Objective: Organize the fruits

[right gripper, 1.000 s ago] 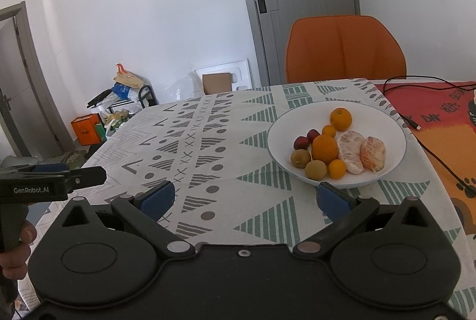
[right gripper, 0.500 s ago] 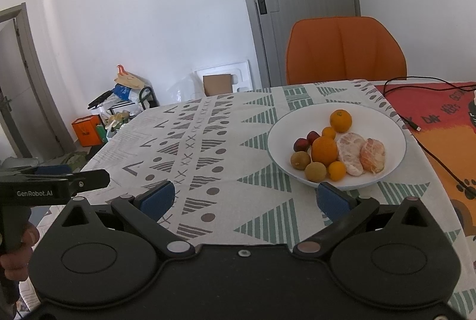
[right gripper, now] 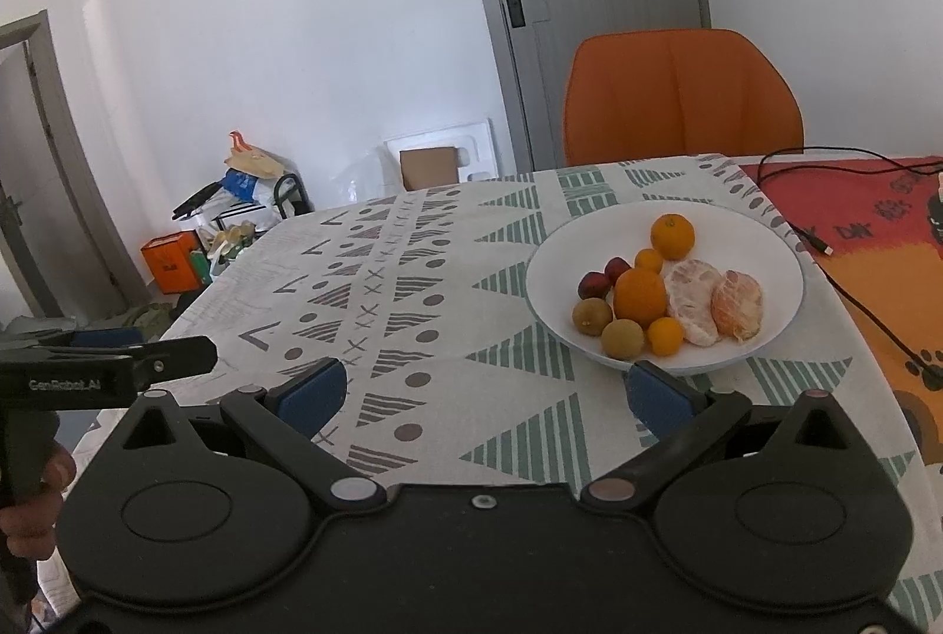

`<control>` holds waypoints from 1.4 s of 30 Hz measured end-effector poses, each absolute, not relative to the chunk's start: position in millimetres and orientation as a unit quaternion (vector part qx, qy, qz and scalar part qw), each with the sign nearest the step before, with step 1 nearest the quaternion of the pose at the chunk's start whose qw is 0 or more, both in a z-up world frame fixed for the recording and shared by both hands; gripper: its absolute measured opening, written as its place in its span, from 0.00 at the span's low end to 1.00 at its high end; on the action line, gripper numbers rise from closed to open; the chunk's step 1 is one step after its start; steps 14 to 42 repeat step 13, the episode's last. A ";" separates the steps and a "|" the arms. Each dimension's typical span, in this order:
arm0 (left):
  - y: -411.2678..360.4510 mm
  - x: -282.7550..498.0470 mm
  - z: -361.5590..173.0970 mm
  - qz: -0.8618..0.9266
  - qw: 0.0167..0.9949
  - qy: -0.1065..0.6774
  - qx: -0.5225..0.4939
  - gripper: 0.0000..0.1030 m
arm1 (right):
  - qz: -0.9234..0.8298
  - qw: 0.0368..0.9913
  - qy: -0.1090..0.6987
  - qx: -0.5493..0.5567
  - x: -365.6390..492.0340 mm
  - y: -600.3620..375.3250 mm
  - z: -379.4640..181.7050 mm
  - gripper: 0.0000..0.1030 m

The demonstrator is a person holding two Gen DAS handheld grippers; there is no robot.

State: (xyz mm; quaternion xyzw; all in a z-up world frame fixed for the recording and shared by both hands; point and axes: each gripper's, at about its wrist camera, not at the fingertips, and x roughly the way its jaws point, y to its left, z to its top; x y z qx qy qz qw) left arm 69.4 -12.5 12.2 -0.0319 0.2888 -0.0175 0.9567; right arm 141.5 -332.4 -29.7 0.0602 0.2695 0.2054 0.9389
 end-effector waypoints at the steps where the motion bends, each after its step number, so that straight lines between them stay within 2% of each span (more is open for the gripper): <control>1: -13.2 70.0 11.8 -0.017 0.956 0.290 -0.031 0.98 | 0.205 0.939 0.269 0.060 141.2 -332.7 -29.5 1.00; 42: -14.8 68.6 12.0 -0.020 0.956 0.293 -0.026 0.98 | 0.202 0.939 0.272 0.060 144.4 -333.3 -33.9 1.00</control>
